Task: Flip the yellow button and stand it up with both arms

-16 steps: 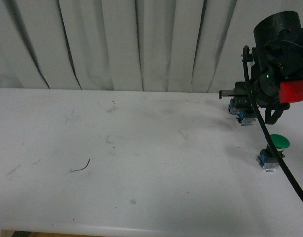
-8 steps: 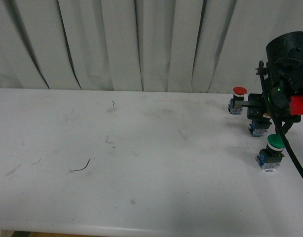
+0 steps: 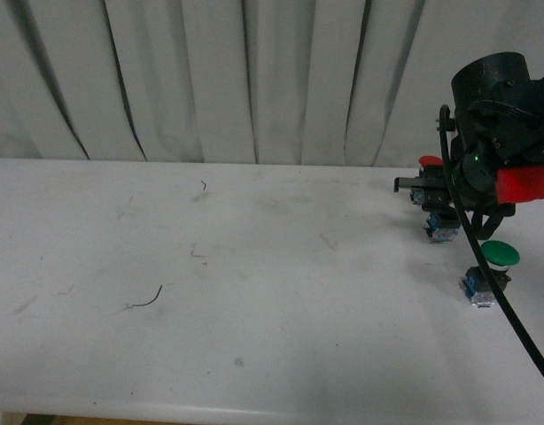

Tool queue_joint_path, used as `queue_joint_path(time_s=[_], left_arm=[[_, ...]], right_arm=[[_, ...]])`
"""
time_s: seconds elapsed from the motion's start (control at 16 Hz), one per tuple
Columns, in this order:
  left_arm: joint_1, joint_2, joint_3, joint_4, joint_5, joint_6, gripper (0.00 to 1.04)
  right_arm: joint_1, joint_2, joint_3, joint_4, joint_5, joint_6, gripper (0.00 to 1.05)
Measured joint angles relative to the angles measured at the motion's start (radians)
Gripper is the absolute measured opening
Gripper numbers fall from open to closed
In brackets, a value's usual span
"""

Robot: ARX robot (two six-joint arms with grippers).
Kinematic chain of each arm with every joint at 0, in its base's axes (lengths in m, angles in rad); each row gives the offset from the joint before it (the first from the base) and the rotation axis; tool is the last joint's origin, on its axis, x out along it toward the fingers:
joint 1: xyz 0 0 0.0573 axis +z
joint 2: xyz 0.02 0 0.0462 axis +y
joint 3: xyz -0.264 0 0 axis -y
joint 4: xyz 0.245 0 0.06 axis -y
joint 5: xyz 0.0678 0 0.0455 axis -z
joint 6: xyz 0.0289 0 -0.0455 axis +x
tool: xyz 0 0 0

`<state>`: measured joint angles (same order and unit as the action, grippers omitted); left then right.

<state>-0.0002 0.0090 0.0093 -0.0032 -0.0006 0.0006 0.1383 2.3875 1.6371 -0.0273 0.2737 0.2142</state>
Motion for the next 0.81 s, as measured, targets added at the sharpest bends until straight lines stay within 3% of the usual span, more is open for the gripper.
queue_joint_path(time_s=[0.81], left_arm=[[0.0, 0.0, 0.0, 0.0, 0.0, 0.0, 0.98]], right_arm=[[-0.008, 0.009, 0.002, 0.013, 0.032, -0.029, 0.35]])
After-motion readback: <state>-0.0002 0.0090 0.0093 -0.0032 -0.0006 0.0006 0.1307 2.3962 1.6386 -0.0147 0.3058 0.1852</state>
